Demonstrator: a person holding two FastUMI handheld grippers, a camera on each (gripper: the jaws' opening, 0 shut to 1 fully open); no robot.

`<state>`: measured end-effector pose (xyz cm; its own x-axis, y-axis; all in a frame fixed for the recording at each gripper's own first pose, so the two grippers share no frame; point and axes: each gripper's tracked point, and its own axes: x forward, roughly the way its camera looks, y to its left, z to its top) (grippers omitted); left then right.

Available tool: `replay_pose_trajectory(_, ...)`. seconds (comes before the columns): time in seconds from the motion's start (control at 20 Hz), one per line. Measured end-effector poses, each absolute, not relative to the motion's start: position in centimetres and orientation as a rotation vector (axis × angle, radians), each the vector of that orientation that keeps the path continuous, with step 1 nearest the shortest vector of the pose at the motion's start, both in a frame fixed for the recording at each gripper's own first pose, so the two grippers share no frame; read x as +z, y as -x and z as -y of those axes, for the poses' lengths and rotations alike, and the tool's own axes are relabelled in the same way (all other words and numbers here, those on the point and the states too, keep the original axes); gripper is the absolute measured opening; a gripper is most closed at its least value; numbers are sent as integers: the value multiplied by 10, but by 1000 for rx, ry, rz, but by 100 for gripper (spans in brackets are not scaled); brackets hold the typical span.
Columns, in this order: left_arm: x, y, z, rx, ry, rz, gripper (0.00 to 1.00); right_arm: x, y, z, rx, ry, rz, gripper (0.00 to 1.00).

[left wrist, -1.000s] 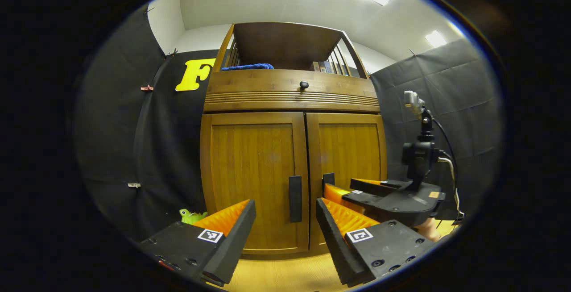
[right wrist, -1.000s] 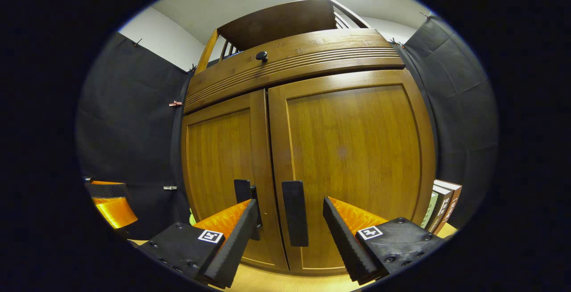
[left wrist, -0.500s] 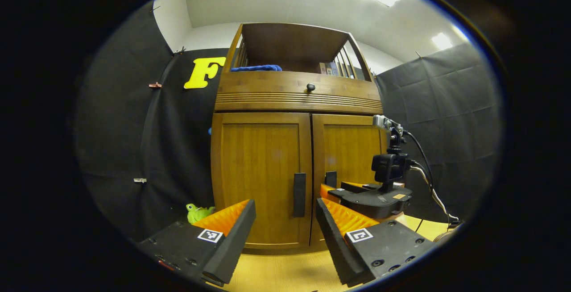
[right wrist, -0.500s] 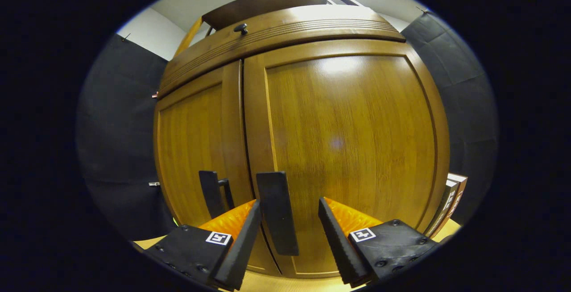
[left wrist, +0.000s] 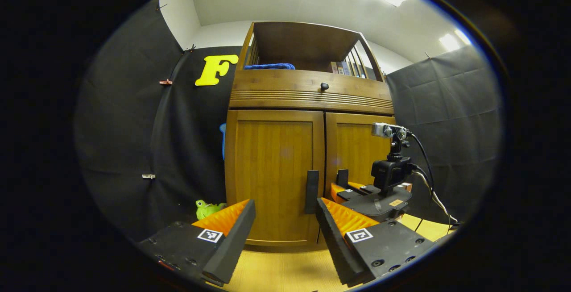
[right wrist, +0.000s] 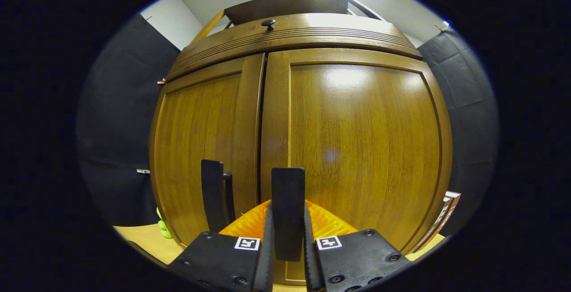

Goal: Open the right door of the double-door shoe cabinet with the right hand, and open the left door with the left hand.

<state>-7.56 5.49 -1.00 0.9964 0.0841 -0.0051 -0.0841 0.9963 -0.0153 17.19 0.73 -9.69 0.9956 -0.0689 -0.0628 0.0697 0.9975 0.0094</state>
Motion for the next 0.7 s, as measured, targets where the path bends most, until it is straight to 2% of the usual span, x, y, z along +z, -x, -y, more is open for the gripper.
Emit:
replay_pose_trajectory(0.05,-10,76,-56,86,22,-4,86,-99,-177,-8,-65,-10,-66,20)
replay_pose_trajectory(0.1,-11,76,-56,85,27,-4,86,-99,-173,-8,-61,-10,-72,23)
replay_pose_trajectory(0.15,-11,75,-56,84,31,-5,86,-100,-173,-8,-57,-10,-79,20)
replay_pose_trajectory(0.2,-12,75,-58,86,32,-8,86,-99,-171,-9,-53,-2,-83,23)
replay_pose_trajectory(0.25,-13,75,-59,90,31,-11,86,-99,-171,-9,-47,6,-84,20)
replay_pose_trajectory(0.55,-18,79,-58,83,44,-31,86,-90,-147,-14,0,18,-107,24)
replay_pose_trajectory(0.7,-19,80,-54,66,57,-26,86,-89,-126,-14,21,23,-118,21)
